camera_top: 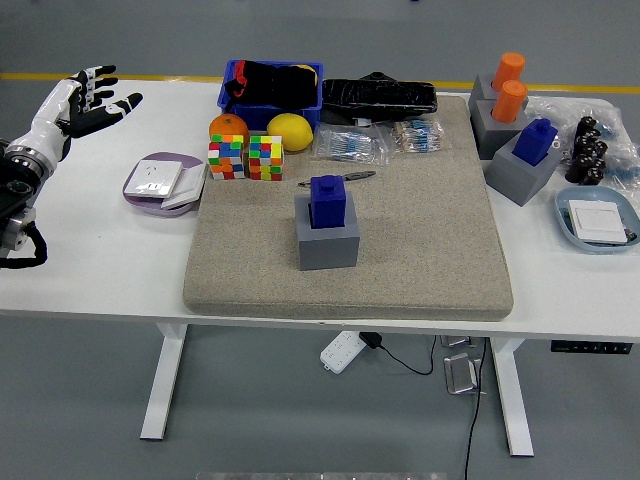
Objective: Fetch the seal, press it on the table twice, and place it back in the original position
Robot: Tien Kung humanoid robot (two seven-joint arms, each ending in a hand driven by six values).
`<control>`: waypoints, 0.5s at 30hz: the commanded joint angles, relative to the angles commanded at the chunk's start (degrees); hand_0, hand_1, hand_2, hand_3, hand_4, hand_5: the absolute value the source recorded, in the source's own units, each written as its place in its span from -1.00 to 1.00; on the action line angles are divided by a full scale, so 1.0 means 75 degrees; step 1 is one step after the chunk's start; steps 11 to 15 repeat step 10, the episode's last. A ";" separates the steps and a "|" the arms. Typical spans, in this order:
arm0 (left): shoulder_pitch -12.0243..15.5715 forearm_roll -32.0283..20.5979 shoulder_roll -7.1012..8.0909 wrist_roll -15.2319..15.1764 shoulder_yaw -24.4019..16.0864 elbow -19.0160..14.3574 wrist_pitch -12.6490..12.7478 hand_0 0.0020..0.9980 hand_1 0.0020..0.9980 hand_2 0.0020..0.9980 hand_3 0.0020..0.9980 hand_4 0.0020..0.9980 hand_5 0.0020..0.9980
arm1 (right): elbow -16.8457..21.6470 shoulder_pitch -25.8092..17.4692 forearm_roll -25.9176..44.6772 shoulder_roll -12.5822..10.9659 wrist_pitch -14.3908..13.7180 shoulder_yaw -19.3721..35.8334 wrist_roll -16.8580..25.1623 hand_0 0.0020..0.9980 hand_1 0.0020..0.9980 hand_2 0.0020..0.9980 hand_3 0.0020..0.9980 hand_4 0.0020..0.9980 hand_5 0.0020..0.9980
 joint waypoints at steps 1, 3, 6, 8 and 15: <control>0.0000 -0.0002 0.0000 0.0002 0.0003 0.0003 -0.0002 0.84 0.78 0.81 0.82 0.66 -0.21 | -0.0001 -0.0001 0.0004 -0.0002 0.0001 -0.0008 -0.0001 0.68 0.52 0.52 0.45 0.61 0.24; 0.0000 -0.0004 -0.0006 0.0005 0.0016 0.0010 -0.0005 0.84 0.78 0.81 0.82 0.66 -0.21 | 0.0000 -0.0002 0.0004 -0.0003 0.0007 -0.0016 -0.0001 0.68 0.52 0.52 0.45 0.61 0.24; -0.0002 -0.0006 -0.0019 0.0005 0.0033 0.0006 -0.0008 0.84 0.78 0.81 0.82 0.66 -0.21 | 0.0003 0.0000 0.0017 -0.0001 0.0006 -0.0032 0.0001 0.69 0.52 0.52 0.45 0.61 0.24; -0.0009 -0.0003 -0.0025 0.0008 0.0045 0.0003 -0.0009 0.84 0.78 0.81 0.82 0.66 -0.21 | 0.0010 0.0011 0.0029 -0.0003 0.0006 -0.0045 0.0003 0.69 0.52 0.52 0.45 0.61 0.24; -0.0017 -0.0001 -0.0028 0.0008 0.0040 0.0002 -0.0009 0.84 0.78 0.81 0.82 0.66 -0.21 | 0.0018 0.0025 0.0037 -0.0011 0.0004 -0.0065 0.0004 0.69 0.52 0.52 0.45 0.61 0.24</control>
